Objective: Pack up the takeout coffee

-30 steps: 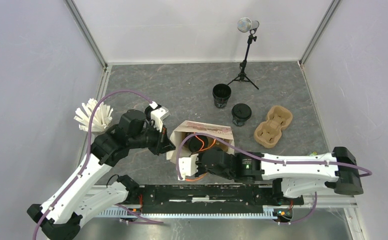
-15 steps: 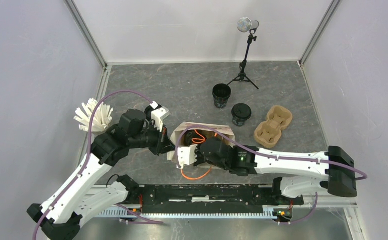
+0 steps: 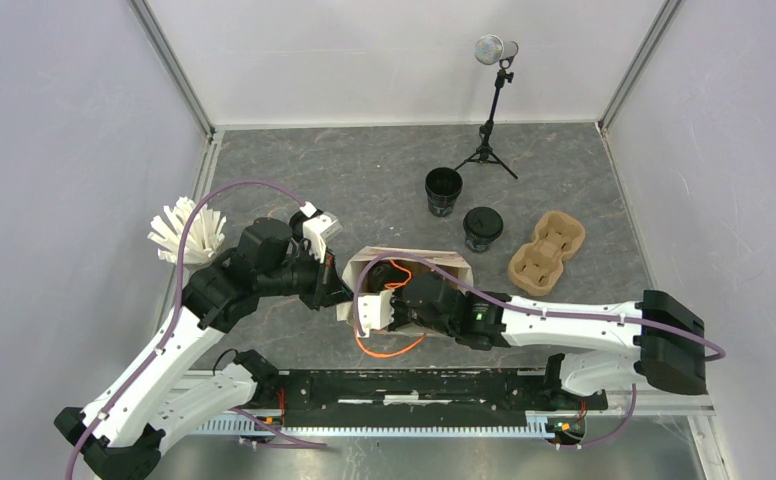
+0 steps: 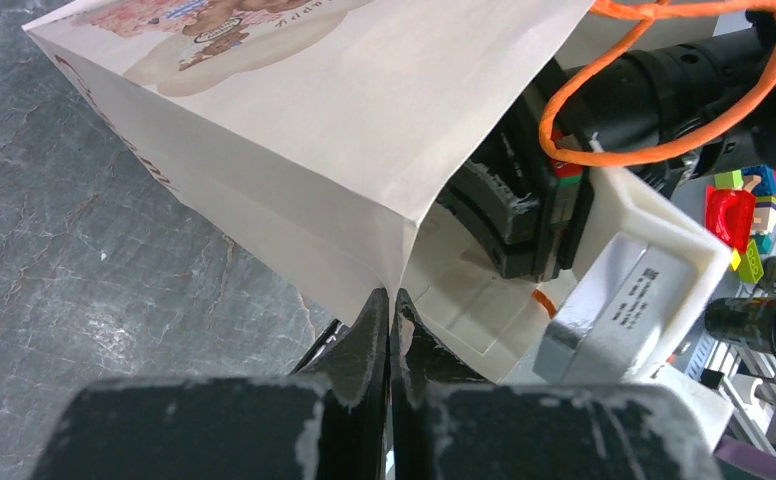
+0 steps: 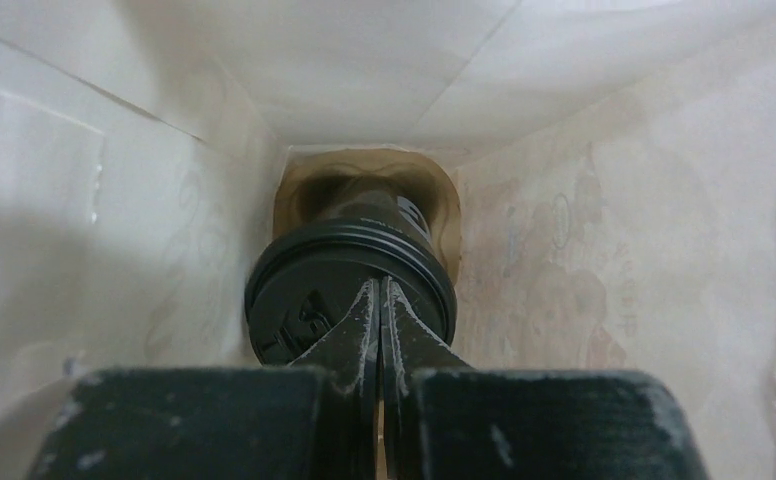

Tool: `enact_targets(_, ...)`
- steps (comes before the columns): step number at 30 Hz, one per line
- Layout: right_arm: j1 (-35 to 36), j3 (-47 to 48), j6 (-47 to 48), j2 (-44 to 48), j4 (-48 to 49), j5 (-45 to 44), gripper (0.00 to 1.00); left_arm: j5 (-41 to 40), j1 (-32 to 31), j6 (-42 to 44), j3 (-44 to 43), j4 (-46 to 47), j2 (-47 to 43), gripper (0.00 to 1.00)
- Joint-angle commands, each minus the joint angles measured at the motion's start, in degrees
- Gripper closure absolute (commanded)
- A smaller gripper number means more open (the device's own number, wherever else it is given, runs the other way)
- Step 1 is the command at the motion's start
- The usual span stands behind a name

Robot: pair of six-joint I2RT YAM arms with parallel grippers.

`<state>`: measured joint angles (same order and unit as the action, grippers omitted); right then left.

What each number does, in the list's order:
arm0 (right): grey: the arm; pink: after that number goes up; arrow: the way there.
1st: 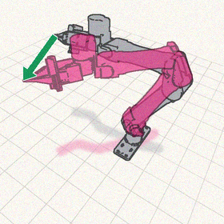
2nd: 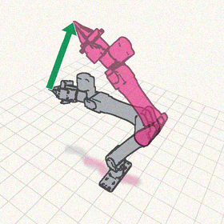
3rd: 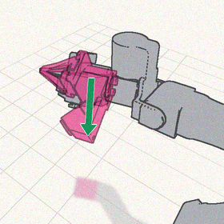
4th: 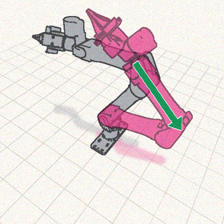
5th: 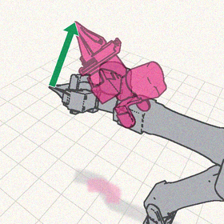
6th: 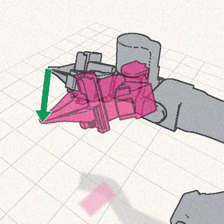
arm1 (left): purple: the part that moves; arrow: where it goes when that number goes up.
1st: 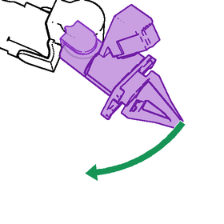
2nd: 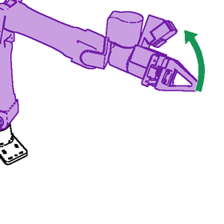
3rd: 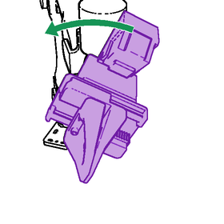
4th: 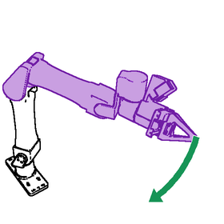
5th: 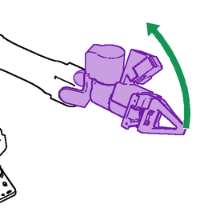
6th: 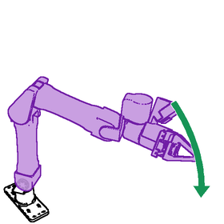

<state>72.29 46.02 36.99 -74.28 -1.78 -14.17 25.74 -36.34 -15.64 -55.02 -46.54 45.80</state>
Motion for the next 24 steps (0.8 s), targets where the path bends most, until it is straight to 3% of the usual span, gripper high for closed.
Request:
enact_targets(1, -0.4, -0.2, 1.2, -1.8, 4.6, 1.6, 1.00, 1.8, 0.3, -2.5, -1.2, 2.5, -0.5, 0.97)
enact_targets(24, -2.9, 0.0, 0.8, -7.2, 10.6, 4.2, 1.00, 3.4, 0.3, -5.2, 0.4, 2.5, -1.7, 0.97)
